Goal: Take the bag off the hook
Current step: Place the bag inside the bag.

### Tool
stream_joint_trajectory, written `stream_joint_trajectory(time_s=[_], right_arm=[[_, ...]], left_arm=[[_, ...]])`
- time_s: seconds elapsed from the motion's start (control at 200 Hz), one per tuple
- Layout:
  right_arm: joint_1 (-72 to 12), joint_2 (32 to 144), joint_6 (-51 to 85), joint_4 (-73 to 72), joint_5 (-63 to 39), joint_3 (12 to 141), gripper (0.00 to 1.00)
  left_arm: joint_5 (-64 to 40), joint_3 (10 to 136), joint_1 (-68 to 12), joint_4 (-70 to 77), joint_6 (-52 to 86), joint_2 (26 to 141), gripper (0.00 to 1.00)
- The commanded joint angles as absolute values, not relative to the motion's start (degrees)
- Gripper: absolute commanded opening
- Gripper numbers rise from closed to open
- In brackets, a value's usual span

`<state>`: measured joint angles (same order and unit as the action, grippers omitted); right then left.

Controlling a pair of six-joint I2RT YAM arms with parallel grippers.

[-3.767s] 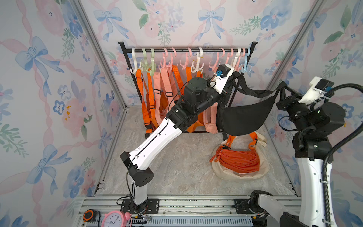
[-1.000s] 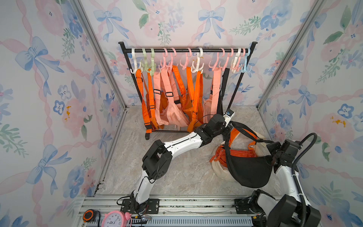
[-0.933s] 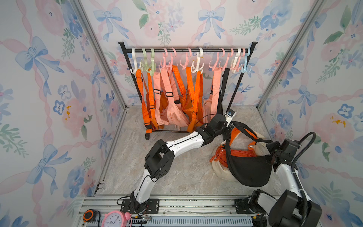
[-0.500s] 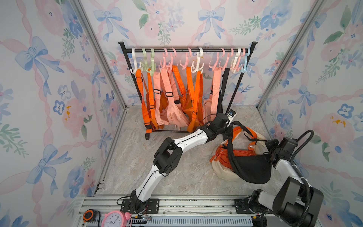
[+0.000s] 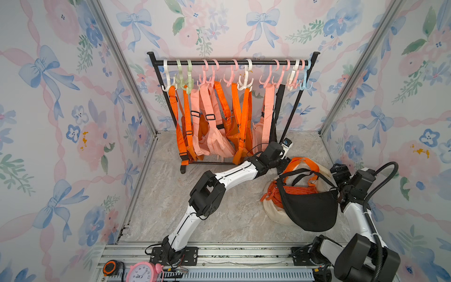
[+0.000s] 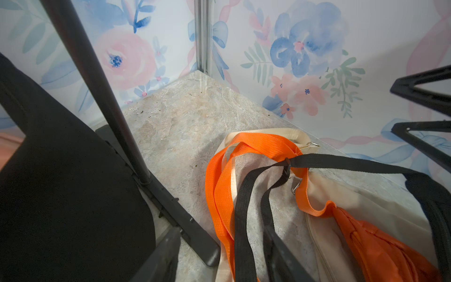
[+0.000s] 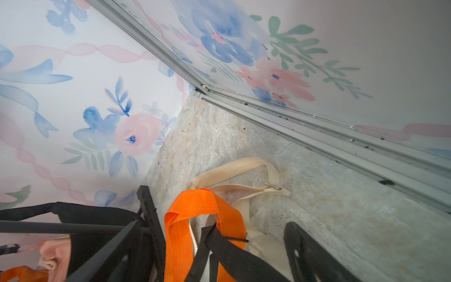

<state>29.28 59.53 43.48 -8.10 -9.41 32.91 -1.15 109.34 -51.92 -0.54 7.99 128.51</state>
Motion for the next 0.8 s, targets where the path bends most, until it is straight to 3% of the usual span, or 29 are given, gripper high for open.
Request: stream_joint_trajectory(time_s=[0.0, 0.795], right_arm=[[28.0, 55.5, 43.0, -5.6, -11.3, 36.7, 0.96], [14.2, 35.7, 36.2, 10.6, -23.5, 51.0, 0.99]], left_arm=[[-0.4, 105.8, -52.0, 1.5, 9.1, 121.1, 0.56], [11.5, 74.3, -57.5, 5.5, 9.0, 85.4, 0.54]])
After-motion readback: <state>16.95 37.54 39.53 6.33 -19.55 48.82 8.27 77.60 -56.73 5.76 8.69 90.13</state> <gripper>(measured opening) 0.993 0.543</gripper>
